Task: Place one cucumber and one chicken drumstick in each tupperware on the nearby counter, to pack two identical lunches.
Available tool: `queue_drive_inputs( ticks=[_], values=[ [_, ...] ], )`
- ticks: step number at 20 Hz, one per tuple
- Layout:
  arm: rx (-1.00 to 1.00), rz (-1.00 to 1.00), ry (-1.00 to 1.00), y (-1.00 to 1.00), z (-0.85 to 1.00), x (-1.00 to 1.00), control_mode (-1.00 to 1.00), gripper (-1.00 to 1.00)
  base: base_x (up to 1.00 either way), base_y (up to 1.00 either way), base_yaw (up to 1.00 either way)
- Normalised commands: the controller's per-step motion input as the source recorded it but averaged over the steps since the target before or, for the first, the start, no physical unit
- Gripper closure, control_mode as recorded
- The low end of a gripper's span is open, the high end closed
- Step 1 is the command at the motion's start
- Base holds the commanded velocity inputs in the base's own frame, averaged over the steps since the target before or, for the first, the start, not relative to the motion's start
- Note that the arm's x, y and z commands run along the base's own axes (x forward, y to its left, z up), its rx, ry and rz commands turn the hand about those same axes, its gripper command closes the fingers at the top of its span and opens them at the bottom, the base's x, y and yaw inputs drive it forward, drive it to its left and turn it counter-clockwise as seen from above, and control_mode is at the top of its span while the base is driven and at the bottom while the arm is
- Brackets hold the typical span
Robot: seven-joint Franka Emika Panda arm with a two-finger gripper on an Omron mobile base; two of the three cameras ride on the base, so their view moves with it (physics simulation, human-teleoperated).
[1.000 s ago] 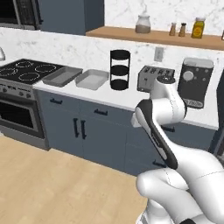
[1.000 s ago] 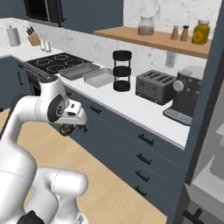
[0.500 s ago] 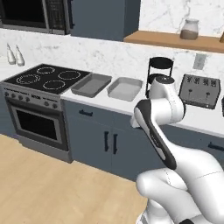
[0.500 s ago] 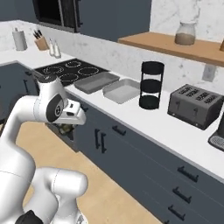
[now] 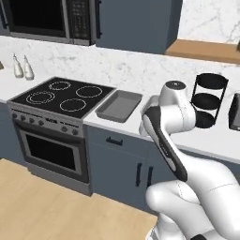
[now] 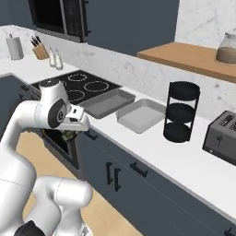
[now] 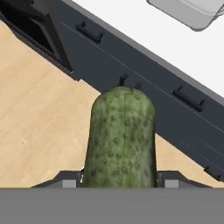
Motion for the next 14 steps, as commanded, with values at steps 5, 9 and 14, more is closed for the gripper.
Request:
queue_drive_inputs(
  ticks=[5,9,14],
  values=[
    [0.00,0.00,0.00,0.00,0.00,0.00,1.00,1.00,0.25,0.08,-0.38],
    [0.00,0.00,0.00,0.00,0.00,0.00,1.00,1.00,0.15,0.21,-0.59],
    [0.00,0.00,0.00,0.00,0.00,0.00,1.00,1.00,0.81,0.58,-0.33]
  ],
)
